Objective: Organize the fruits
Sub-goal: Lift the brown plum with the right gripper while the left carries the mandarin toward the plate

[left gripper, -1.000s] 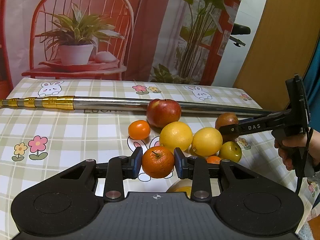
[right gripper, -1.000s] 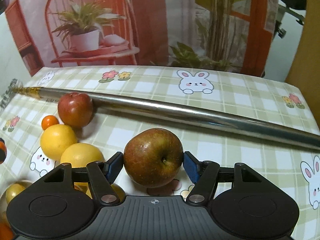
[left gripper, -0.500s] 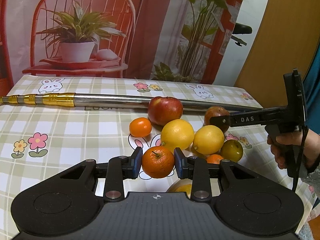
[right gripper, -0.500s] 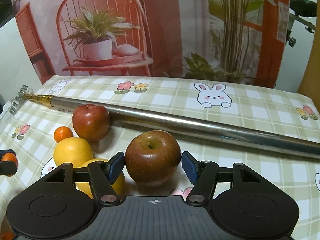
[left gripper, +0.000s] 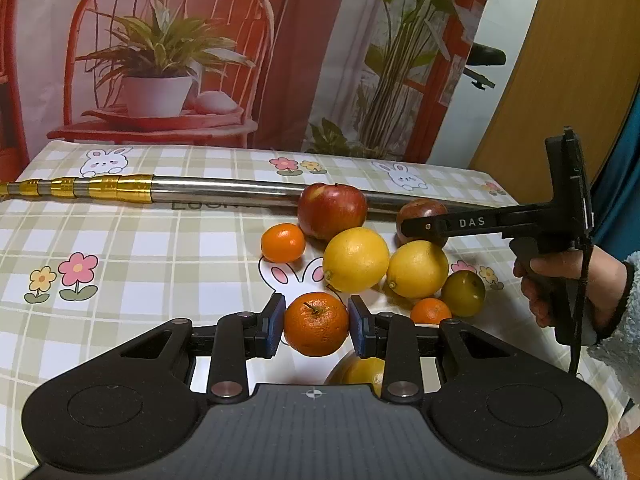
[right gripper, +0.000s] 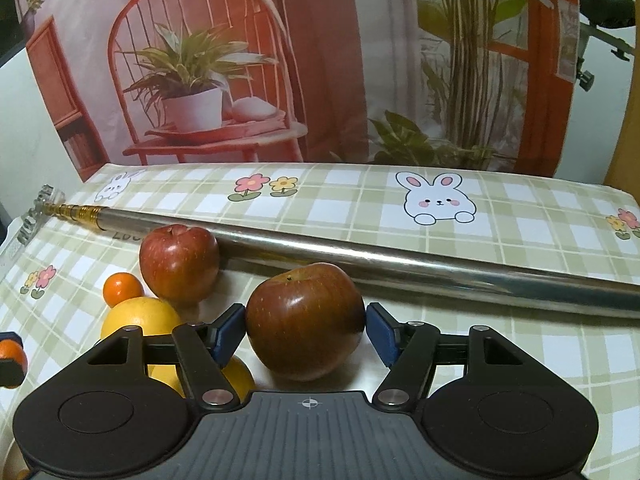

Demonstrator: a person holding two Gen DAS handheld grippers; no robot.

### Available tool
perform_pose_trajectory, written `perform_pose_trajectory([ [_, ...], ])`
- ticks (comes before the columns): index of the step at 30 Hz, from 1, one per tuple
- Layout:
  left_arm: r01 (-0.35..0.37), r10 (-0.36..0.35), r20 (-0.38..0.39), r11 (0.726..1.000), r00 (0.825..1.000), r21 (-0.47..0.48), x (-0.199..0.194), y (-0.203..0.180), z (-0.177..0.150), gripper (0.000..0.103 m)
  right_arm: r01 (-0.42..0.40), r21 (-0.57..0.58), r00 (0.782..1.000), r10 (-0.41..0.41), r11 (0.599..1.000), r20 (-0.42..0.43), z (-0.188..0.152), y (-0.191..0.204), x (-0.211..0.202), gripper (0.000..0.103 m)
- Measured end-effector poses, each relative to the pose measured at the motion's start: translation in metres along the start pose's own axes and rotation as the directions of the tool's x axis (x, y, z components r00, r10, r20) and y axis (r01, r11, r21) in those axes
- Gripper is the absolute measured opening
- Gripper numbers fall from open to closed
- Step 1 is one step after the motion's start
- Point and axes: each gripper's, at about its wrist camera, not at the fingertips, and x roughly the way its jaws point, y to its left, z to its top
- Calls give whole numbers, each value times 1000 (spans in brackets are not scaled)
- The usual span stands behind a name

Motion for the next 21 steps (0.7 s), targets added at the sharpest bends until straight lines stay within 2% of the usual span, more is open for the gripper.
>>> perform_pose_trajectory([
  [11, 9, -9, -3, 1000, 1000, -15, -5, 1, -3, 36, 27, -67, 999, -26, 997, 24, -4, 13, 4, 61],
  [17, 15, -15, -16, 1000, 1000, -16, -13, 0, -14, 36, -10, 35, 994, 6, 999, 105, -17, 0, -27, 61],
  [21, 19, -19, -26, 1000, 999, -15, -20, -3, -25, 36, -37, 64, 986, 26, 997, 167, -28, -3, -57, 61],
])
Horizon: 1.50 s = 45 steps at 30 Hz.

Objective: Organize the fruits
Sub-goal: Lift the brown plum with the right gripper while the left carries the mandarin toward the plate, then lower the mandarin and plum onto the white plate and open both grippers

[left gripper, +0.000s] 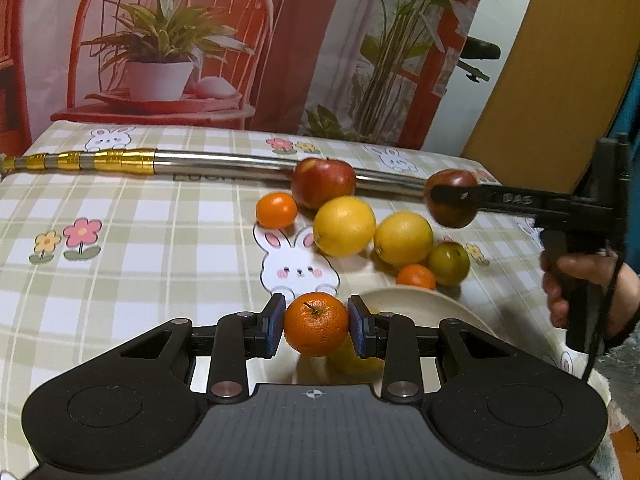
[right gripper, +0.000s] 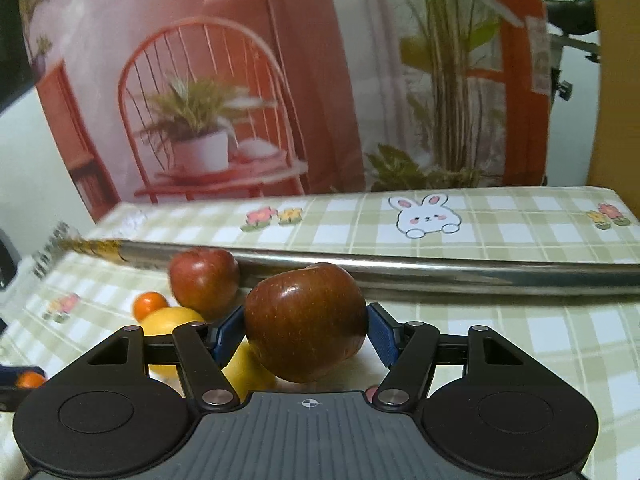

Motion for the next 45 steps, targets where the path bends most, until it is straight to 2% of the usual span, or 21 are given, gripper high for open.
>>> perform_pose_trajectory([
  [4, 3, -3, -7, 1000, 1000, 3, -5, -5, -9, 36, -30, 22, 999, 29, 999, 41, -12, 2, -31, 61],
  [12, 2, -2, -17, 999, 1000, 34, -8, -17, -21, 36, -53, 16, 997, 52, 998, 66, -40, 16, -74, 61],
  [18, 5, -4, -33, 999, 999, 37, -5, -20, -27, 36, -84, 2, 996, 84, 996, 30, -57, 26, -89, 61],
  [32, -2, 5, -49, 999, 999, 47, 2, -20, -32, 36, -163, -53, 986, 160, 985, -53, -73, 58, -81, 61],
  [45, 0, 2, -68, 1000, 998, 29, 9, -16, -36, 36, -200, -131, 976, 186, 971, -110, -77, 85, -55, 61],
])
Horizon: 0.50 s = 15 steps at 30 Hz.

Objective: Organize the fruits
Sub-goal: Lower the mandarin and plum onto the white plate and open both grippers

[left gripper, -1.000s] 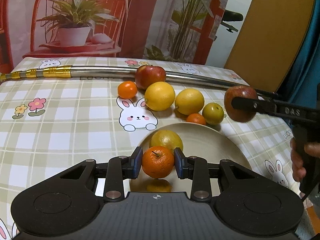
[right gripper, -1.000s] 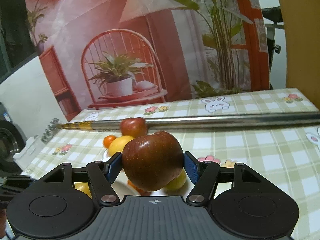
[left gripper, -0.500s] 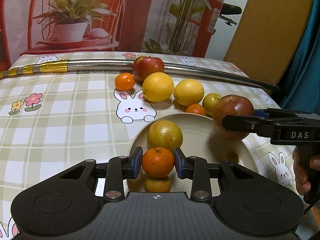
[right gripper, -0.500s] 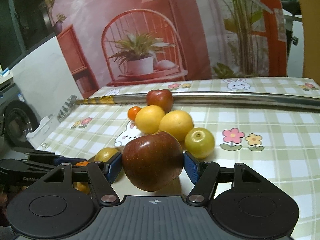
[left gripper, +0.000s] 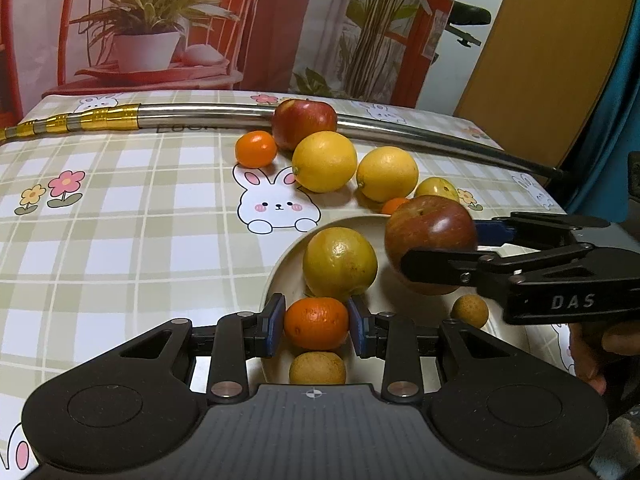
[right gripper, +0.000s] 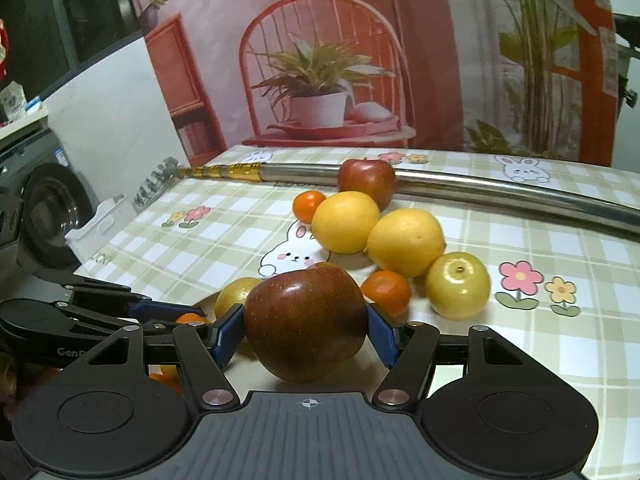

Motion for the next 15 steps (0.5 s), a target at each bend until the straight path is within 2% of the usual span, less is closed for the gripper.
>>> perform_pose_trajectory([
  [10, 6, -6, 2, 1000, 1000, -9, 1, 1, 0, 36, 3, -19, 999, -4, 1000, -35, -5, 0, 13, 61],
  [15, 6, -6, 2, 1000, 1000, -10, 1, 1, -1, 36, 3, -15, 1000, -4, 1000, -27, -5, -1, 18, 62],
])
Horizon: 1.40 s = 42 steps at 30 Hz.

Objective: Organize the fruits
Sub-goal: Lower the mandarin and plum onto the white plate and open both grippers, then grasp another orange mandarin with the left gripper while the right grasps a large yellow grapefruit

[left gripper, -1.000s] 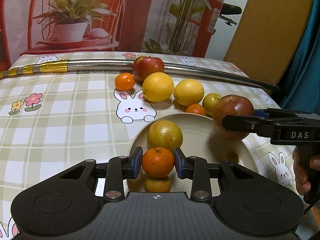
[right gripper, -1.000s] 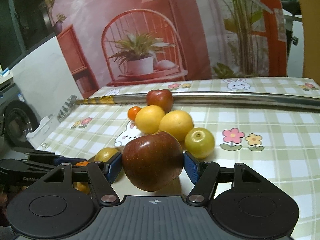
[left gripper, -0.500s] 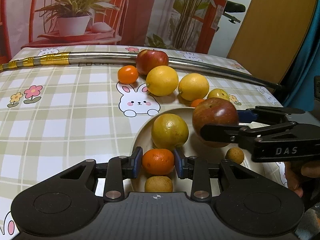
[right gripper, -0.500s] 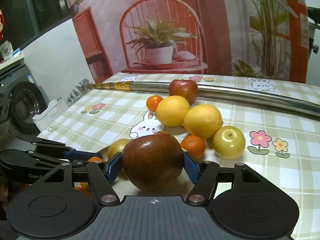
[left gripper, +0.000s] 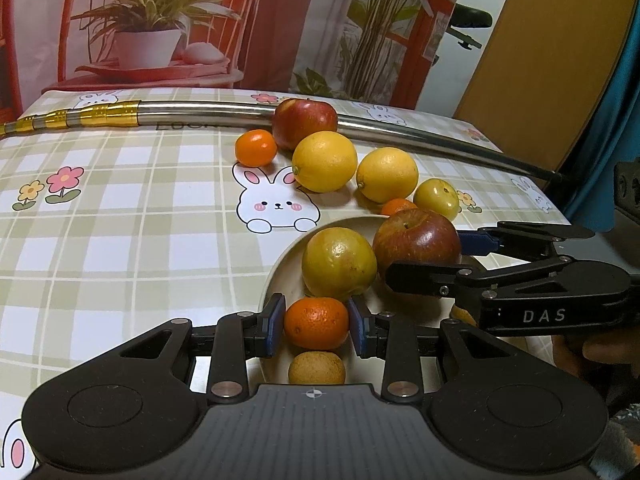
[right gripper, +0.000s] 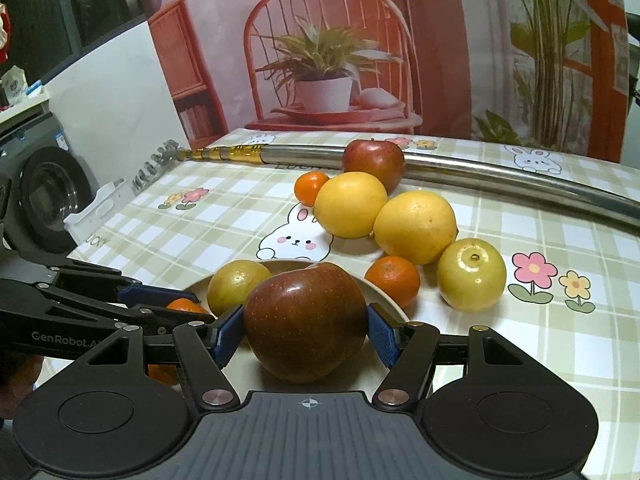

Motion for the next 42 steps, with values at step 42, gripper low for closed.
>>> perform_pose_trajectory([
  [42, 33, -28, 80, 998, 996, -57, -26, 15, 27, 44, 139, 116, 977, -156, 983, 146, 18, -40, -64, 62],
])
